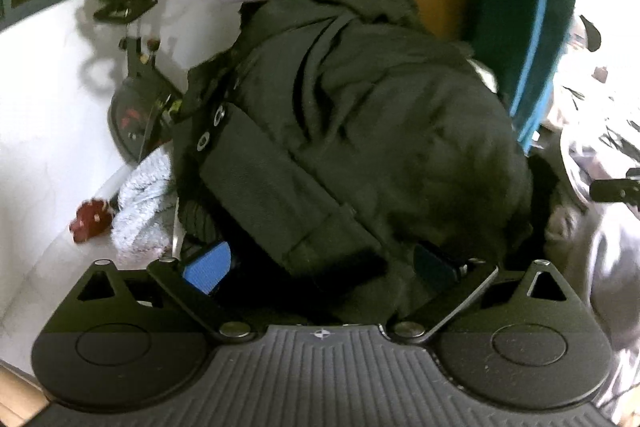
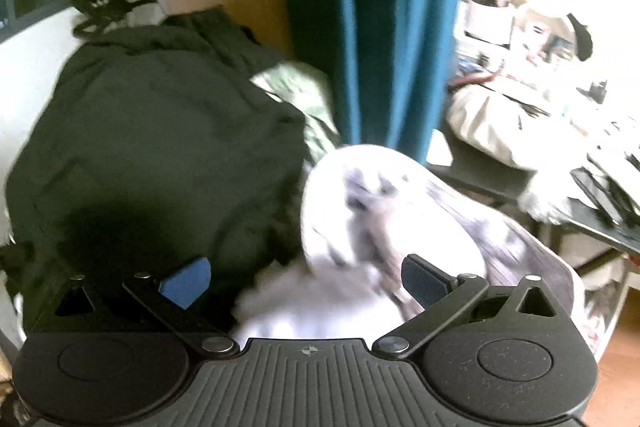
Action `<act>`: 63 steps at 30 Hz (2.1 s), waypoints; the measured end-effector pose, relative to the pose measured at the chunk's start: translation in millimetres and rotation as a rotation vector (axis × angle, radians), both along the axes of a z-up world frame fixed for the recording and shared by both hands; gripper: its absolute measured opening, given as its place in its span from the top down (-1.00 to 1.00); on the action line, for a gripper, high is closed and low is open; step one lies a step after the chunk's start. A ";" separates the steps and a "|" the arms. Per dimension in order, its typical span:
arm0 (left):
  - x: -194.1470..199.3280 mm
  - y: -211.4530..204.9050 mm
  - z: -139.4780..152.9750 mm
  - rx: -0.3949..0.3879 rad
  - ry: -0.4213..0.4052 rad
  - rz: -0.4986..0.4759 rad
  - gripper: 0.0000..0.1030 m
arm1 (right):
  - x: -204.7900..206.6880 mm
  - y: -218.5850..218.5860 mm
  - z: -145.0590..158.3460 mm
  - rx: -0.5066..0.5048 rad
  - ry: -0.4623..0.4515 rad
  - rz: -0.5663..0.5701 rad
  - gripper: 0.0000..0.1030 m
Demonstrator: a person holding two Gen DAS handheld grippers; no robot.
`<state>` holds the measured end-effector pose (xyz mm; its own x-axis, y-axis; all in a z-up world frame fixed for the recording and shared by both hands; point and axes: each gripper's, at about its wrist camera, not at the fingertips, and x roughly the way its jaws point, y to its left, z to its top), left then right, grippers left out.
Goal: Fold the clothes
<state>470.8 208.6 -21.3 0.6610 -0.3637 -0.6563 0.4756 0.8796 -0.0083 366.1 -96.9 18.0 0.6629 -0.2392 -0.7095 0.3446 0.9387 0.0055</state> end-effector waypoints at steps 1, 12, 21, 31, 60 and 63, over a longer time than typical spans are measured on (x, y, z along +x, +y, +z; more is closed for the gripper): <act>-4.8 -1.4 0.1 0.016 -0.017 -0.016 -0.95 | -4.5 -1.0 -4.8 0.001 0.010 -0.010 -0.99; -14.0 -70.3 -7.3 0.211 -0.188 -0.196 -0.88 | -29.6 -0.2 -24.0 -0.019 0.011 -0.022 -0.99; 3.1 -97.7 -10.3 0.252 -0.188 -0.146 -0.70 | -31.2 2.1 -28.4 -0.034 0.021 -0.012 -0.99; 3.0 -98.9 -4.6 0.231 -0.138 -0.176 -0.19 | -21.3 1.1 -33.4 -0.038 0.054 -0.024 -0.99; 33.4 -11.3 27.6 0.008 -0.170 0.207 0.61 | -21.2 2.2 -30.3 -0.058 0.042 -0.008 -0.99; 34.8 -21.0 21.9 0.041 -0.170 0.160 0.58 | -22.0 2.1 -30.3 -0.057 0.038 -0.005 -0.99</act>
<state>505.6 187.6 0.7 0.8105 -0.2209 -0.5425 0.3216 0.9419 0.0969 344.1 -94.8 -12.3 0.6341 -0.2836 -0.7194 0.3486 0.9353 -0.0614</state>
